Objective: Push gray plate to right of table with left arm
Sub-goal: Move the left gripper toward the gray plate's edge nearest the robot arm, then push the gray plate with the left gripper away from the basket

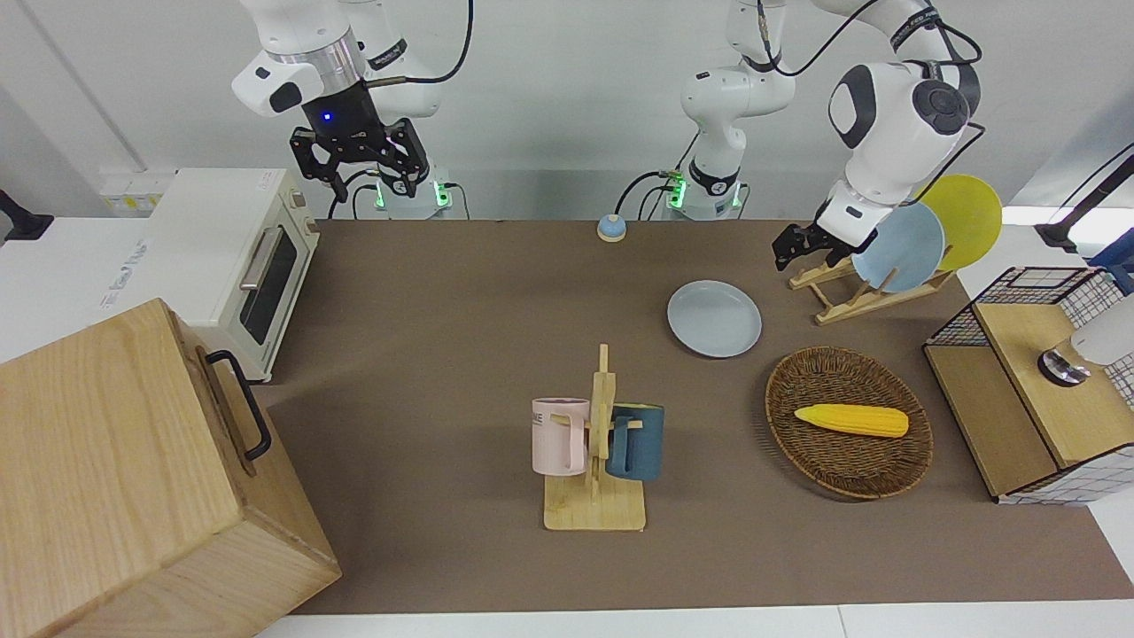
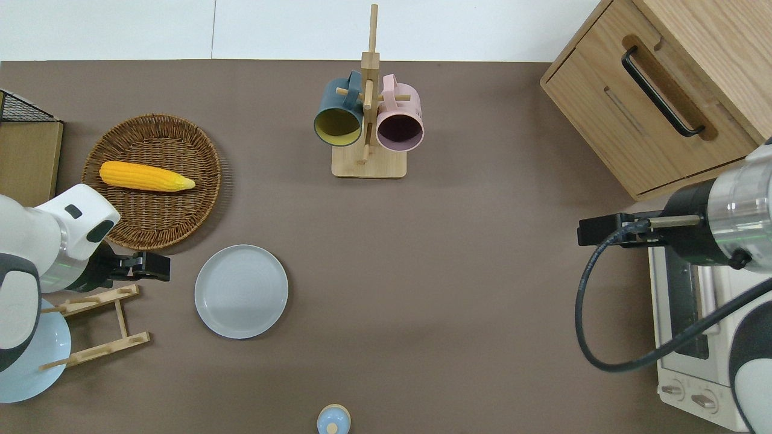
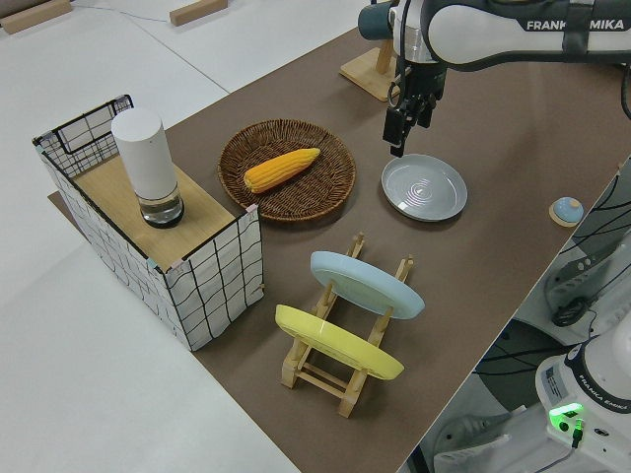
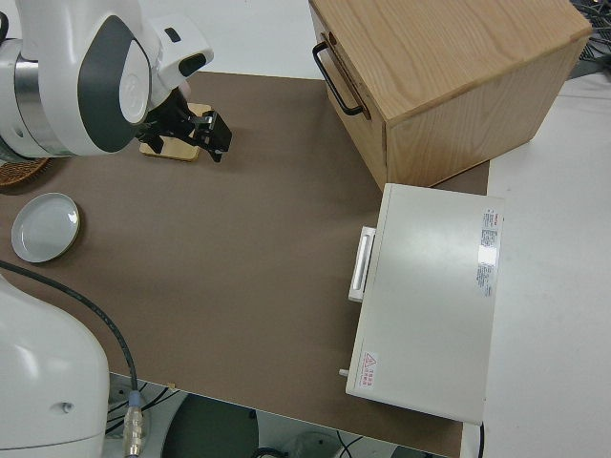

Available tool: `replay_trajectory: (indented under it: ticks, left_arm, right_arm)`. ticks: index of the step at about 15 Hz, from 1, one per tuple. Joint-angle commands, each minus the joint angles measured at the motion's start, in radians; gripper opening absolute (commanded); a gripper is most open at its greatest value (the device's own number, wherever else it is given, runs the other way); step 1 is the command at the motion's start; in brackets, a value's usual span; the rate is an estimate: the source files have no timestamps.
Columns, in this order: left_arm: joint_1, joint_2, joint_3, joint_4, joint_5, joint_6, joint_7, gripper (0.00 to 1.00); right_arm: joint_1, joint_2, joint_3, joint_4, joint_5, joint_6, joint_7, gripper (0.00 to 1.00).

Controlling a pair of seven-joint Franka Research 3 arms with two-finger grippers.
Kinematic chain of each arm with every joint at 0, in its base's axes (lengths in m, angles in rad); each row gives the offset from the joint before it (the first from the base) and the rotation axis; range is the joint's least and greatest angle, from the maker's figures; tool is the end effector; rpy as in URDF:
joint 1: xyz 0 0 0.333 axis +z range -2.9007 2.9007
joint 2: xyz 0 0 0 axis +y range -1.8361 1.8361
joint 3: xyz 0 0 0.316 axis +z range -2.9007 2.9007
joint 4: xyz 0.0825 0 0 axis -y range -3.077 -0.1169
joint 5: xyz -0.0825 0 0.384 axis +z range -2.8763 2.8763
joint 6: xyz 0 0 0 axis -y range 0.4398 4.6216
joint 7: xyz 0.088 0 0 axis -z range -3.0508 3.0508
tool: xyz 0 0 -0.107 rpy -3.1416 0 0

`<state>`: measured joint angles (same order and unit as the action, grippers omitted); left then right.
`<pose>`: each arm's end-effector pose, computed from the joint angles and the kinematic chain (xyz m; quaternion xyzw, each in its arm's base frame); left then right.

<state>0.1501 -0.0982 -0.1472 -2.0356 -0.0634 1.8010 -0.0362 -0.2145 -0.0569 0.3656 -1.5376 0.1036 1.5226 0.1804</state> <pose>0.5120 -0.0055 0.4765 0.9969 0.0297 -0.0689 0.0220 0.5243 0.0980 0.6650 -0.9989 0.0112 -0.0119 0.0441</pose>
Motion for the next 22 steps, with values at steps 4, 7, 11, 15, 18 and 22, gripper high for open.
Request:
replay_trajectory:
  ticks: [4, 7, 11, 15, 18, 22]
  left_arm:
    - [-0.014, -0.011, 0.001, -0.193, 0.007, 0.205, 0.001, 0.99]
    - [-0.014, 0.015, -0.002, -0.224, 0.007, 0.251, -0.007, 0.99]
    - [-0.029, 0.092, -0.014, -0.259, 0.007, 0.336, -0.030, 0.99]
    - [-0.035, 0.126, -0.014, -0.295, 0.007, 0.400, -0.034, 0.98]
    - [-0.035, 0.153, -0.014, -0.317, 0.007, 0.452, -0.040, 0.97]
    - [-0.037, 0.157, -0.015, -0.328, 0.007, 0.457, -0.040, 0.88]
  right_arm:
    - [-0.006, 0.006, 0.003, 0.014, 0.016, -0.005, 0.002, 0.996]
    - [-0.006, 0.006, 0.004, 0.014, 0.016, -0.005, 0.002, 0.996]
    - [-0.006, 0.006, 0.003, 0.014, 0.016, -0.005, 0.002, 0.996]
    - [-0.006, 0.006, 0.004, 0.013, 0.016, -0.005, 0.002, 0.996]
    - [-0.006, 0.006, 0.004, 0.014, 0.016, -0.005, 0.002, 0.996]
    - [-0.006, 0.006, 0.004, 0.014, 0.016, -0.005, 0.002, 0.996]
